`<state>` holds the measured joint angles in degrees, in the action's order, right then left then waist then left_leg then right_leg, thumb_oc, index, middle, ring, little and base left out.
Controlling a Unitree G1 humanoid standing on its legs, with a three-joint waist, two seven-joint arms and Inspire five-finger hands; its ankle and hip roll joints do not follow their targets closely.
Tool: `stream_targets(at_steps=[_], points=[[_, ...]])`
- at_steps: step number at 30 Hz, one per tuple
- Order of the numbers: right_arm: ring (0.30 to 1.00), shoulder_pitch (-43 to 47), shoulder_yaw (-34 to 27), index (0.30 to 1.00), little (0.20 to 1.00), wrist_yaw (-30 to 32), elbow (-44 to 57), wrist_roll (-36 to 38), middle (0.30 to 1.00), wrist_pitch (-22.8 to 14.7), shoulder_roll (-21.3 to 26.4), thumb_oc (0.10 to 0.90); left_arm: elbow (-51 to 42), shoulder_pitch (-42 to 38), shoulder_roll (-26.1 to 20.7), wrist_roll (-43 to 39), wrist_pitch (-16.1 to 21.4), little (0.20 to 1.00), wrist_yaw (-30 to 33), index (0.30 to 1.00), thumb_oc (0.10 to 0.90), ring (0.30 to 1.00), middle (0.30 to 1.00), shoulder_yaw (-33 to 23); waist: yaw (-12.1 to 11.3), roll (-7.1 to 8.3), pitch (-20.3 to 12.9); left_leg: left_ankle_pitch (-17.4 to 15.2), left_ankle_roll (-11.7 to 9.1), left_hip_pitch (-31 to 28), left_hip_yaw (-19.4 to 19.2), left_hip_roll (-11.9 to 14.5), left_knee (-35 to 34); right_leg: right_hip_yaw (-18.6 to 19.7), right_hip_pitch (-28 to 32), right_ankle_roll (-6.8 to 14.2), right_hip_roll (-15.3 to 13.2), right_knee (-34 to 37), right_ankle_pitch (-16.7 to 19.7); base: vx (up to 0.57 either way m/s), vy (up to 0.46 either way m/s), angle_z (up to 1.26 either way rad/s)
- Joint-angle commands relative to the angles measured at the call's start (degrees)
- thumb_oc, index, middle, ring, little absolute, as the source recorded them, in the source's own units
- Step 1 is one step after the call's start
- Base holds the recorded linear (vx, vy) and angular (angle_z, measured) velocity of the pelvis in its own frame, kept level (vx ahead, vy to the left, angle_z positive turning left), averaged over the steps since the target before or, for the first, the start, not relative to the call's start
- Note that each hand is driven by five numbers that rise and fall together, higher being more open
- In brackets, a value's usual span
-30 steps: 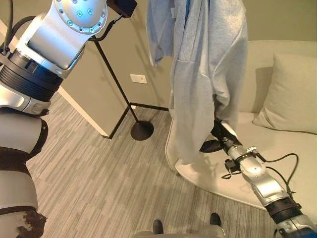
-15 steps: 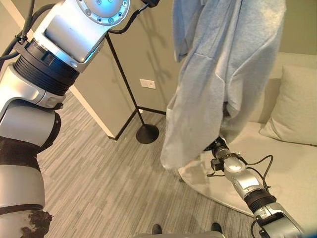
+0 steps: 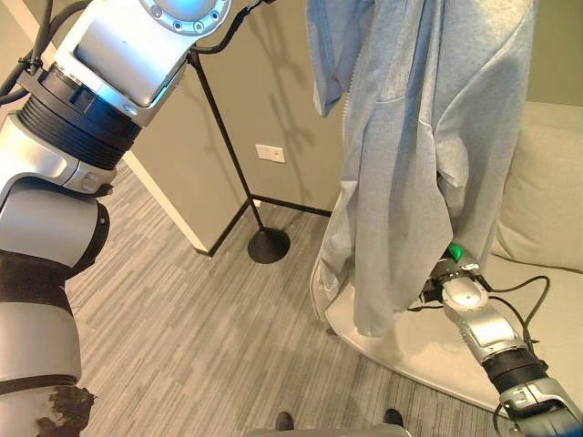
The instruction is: Hang the clothes on the sofa on the clothes rack.
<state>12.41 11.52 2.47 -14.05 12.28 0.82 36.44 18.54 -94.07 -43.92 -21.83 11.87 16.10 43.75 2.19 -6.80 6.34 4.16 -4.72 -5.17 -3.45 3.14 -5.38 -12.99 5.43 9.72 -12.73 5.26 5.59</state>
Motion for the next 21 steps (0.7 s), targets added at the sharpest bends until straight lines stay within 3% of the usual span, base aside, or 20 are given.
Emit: stream_targets(at_steps=[1, 15, 21], points=[[0.900, 1.5, -5.1, 0.900, 0.900, 0.0, 5.4, -3.0, 0.900, -6.1, 3.4, 0.800, 9.4, -12.4, -2.6, 0.9, 0.6, 0.300, 3.1, 0.300, 0.400, 0.300, 0.300, -3.0, -0.1, 3.26, -3.7, -8.0, 0.5, -2.8, 0.0, -0.2, 0.4, -2.1, 5.1, 0.5, 2.5, -0.9, -6.8, 0.00, 0.000, 0.00], [0.900, 0.2, -7.9, 0.900, 0.900, 0.4, 6.9, -2.8, 0.900, -6.4, 4.1, 0.800, 8.9, -13.7, -2.7, 1.1, 0.8, 0.300, 2.7, 0.300, 0.400, 0.300, 0.300, -2.2, 0.6, 3.20, -4.0, -8.4, 0.7, -3.1, -0.5, -0.3, 0.4, -1.4, 5.0, 0.6, 2.6, -0.8, -6.6, 0.00, -0.002, -0.02], [0.900, 3.7, -4.7, 0.900, 0.900, 1.3, 3.2, -1.6, 0.900, -6.1, 1.5, 0.800, 9.1, -13.5, -1.5, -0.3, 0.8, 0.300, 2.9, 0.300, 0.400, 0.300, 0.300, -2.0, 0.0, 2.93, -4.1, -8.5, 0.8, -3.2, -0.3, -0.3, 0.4, -1.2, 5.0, 0.6, 2.5, -0.7, -6.5, 0.00, 0.000, 0.00]])
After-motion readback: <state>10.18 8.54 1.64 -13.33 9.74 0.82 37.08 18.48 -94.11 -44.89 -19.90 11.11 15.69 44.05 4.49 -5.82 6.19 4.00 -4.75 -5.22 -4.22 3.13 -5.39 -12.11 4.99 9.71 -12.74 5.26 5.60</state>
